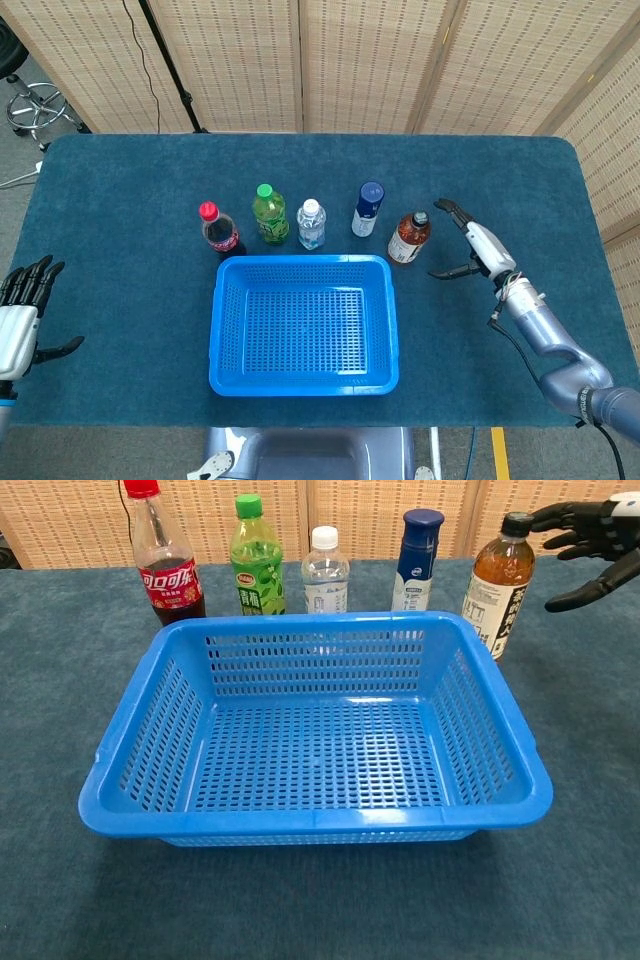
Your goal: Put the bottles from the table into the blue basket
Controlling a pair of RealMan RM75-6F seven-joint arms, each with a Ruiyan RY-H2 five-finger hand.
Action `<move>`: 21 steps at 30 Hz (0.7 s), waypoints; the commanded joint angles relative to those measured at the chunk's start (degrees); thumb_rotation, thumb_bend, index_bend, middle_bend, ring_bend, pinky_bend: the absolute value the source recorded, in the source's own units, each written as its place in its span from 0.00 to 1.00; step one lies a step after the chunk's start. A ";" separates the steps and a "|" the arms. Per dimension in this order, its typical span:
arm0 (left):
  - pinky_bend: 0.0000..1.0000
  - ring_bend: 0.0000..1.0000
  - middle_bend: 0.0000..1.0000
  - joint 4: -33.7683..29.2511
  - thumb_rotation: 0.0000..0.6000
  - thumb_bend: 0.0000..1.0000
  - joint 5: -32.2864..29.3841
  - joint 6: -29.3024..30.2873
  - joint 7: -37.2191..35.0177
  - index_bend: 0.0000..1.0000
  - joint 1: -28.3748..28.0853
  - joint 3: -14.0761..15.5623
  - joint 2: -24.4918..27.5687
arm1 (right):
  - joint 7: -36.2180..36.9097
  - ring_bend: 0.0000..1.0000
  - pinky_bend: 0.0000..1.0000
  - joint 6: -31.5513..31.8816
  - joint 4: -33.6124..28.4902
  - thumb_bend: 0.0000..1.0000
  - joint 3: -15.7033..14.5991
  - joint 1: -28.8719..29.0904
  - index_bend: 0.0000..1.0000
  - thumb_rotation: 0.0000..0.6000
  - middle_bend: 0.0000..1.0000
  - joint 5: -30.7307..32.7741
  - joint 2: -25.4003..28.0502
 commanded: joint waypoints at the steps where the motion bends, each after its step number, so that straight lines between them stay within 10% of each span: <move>1: 0.00 0.00 0.00 0.21 1.00 0.03 -1.12 -0.45 0.37 0.00 -0.22 -0.36 -0.23 | 0.58 0.00 0.00 -0.74 2.33 0.00 0.27 1.87 0.00 1.00 0.00 0.51 -2.85; 12: 0.00 0.00 0.00 0.64 1.00 0.03 -3.06 -0.58 -0.42 0.00 -0.27 -1.09 -0.18 | 1.65 0.00 0.01 -2.40 9.27 0.00 1.70 6.52 0.00 1.00 0.00 3.06 -10.01; 14: 0.00 0.00 0.00 0.67 1.00 0.03 -3.03 -0.47 -0.68 0.00 -0.23 -1.10 -0.12 | 2.26 0.02 0.10 -2.00 11.56 0.00 2.31 6.89 0.02 1.00 0.06 4.04 -11.88; 21: 0.00 0.00 0.00 0.82 1.00 0.03 -2.82 -0.17 -2.14 0.00 -0.04 -1.11 0.33 | 1.75 0.58 0.76 1.55 17.97 0.02 5.24 6.65 0.56 1.00 0.67 8.06 -17.01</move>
